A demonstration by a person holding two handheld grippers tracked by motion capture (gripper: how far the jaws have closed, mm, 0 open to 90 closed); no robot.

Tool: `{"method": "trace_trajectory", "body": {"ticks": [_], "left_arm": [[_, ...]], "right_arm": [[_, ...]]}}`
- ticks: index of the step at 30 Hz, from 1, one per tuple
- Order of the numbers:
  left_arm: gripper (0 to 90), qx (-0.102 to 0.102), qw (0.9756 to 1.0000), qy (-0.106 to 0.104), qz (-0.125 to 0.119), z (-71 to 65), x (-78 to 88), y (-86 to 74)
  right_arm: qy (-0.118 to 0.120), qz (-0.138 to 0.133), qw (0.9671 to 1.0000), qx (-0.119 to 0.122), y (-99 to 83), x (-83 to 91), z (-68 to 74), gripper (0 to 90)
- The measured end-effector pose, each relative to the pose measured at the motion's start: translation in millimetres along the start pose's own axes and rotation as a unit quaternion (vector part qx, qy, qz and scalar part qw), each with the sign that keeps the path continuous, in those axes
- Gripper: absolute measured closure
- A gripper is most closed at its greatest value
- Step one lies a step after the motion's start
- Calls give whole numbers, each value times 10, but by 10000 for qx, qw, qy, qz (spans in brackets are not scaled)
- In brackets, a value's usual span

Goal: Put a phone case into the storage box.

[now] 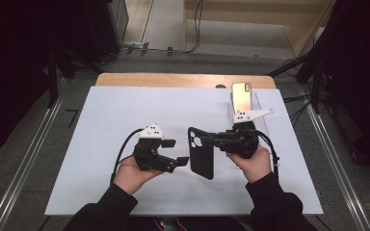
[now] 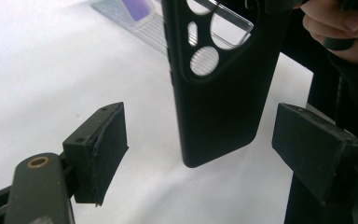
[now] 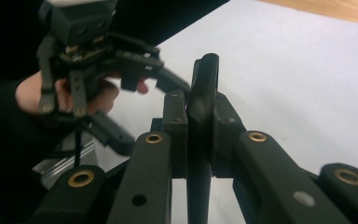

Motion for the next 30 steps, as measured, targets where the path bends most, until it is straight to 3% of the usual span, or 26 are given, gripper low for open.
{"method": "trace_trajectory", "body": {"ticks": [6, 23, 30], "left_arm": [[183, -150, 9997, -153, 78, 45, 40, 65], [219, -478, 9967, -661, 46, 80, 121, 250], [315, -508, 9946, -881, 197, 33, 97, 256]], "right_arm": [[195, -17, 9994, 271, -33, 16, -5, 777], [588, 186, 9966, 541, -70, -120, 112, 777], [773, 184, 9952, 562, -71, -140, 153, 777]]}}
Point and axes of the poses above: each handheld gripper's, and its own axes: x roughly backward along the jaws, y roughly out of its top, z roughly to its left, the point moved 10 cm from there along -x, roughly forward along the jaws, and after that the axes turned 8 degrees about x, right-handed, at the moved point
